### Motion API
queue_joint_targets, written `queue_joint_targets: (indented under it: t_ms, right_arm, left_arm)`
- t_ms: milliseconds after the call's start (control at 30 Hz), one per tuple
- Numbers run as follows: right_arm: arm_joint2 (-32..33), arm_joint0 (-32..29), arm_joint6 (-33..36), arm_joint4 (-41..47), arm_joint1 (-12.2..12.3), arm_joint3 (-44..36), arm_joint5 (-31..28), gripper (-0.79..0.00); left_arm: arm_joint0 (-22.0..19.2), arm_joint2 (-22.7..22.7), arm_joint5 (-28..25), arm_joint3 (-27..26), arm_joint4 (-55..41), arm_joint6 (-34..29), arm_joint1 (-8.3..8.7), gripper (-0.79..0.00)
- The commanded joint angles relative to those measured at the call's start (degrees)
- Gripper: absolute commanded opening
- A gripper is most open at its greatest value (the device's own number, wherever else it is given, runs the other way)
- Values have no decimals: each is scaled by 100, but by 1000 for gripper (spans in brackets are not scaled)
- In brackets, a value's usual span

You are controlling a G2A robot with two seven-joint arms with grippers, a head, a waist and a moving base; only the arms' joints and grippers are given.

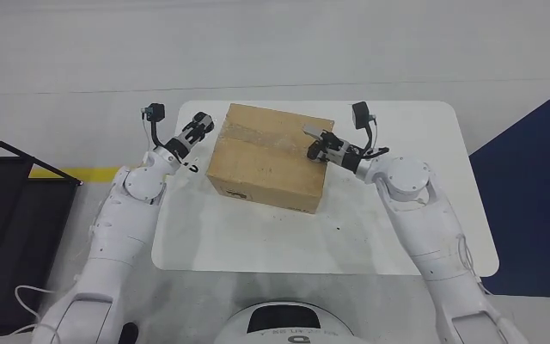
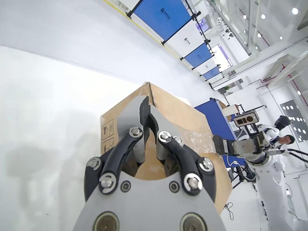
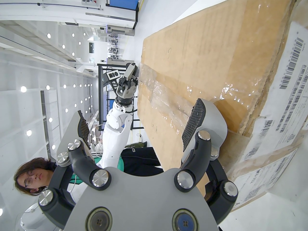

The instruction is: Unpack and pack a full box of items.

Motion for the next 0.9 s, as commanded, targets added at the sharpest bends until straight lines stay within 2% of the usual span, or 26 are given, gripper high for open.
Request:
queue_joint_targets:
  t_ms: [0,467,500,567,867]
  right_arm:
    - [-22,21,-8,9,-1,22,4,0]
    - [-117,137,-108,52,1,120,17,0]
    - [-123,141,-108,59,1,121,9,0]
    - [-133,148,-121,55,3,126,13,0]
    - [-144,123,-166,69,16,94,-1,0]
  left_arm:
    - [8,-37,-18,-9,-14,-24,11,-785]
    - [214,-441,-120,-302,158,-4,131,-785]
    - [211,-429,-134,-300,136,-65,132,-742]
    - [184,-380,-208,-280,92,-198,130,0]
    - [123,-231,-408,-39,-964,-631,68,0]
